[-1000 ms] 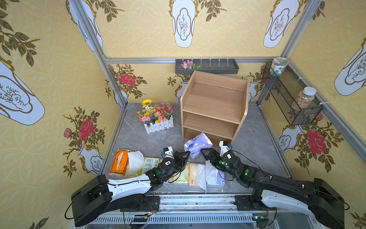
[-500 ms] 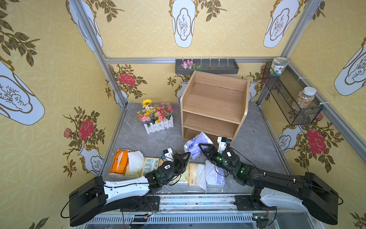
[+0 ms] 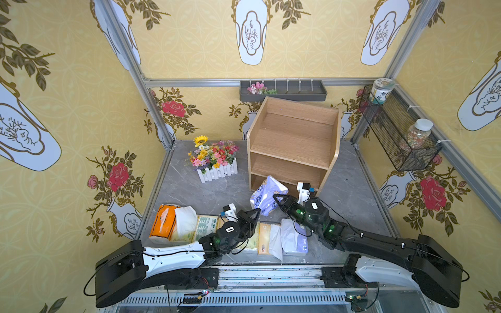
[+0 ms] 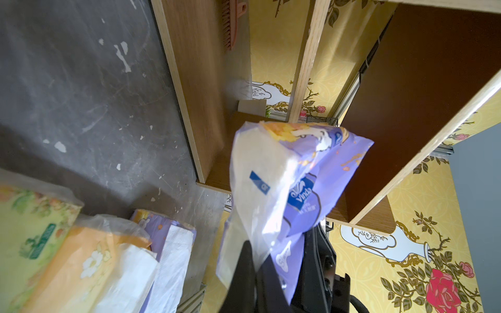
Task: Remove the tissue boxes from the shelf
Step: Pick up a box of tissues from the shelf.
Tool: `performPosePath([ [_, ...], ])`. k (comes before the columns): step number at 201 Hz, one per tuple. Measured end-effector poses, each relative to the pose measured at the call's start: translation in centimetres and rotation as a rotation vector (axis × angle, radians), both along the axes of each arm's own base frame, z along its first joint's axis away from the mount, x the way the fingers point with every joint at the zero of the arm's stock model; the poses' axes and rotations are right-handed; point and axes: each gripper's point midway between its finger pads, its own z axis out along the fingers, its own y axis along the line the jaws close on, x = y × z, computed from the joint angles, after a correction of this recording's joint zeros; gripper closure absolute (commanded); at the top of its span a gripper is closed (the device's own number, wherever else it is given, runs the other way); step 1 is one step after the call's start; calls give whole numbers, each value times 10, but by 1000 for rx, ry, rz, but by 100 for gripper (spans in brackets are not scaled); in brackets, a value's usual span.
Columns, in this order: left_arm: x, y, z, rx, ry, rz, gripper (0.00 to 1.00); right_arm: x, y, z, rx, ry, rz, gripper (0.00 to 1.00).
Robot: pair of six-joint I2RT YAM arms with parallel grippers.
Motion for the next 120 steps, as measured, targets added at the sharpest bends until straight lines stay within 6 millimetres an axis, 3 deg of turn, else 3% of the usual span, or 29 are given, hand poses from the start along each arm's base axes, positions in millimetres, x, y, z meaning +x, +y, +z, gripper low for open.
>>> performPosePath([
  [18, 0, 0, 0, 1, 1, 2, 58, 0, 1, 0, -21, -5, 8, 75],
  [41, 1, 4, -2, 32, -3, 19, 43, 0, 1, 3, -58, -15, 16, 77],
  [85, 10, 32, -1, 208, -2, 138, 34, 0, 4, -11, -168, 2, 46, 80],
  [120, 16, 69, 17, 400, -43, 263, 34, -3, 25, -19, -258, 18, 130, 81],
])
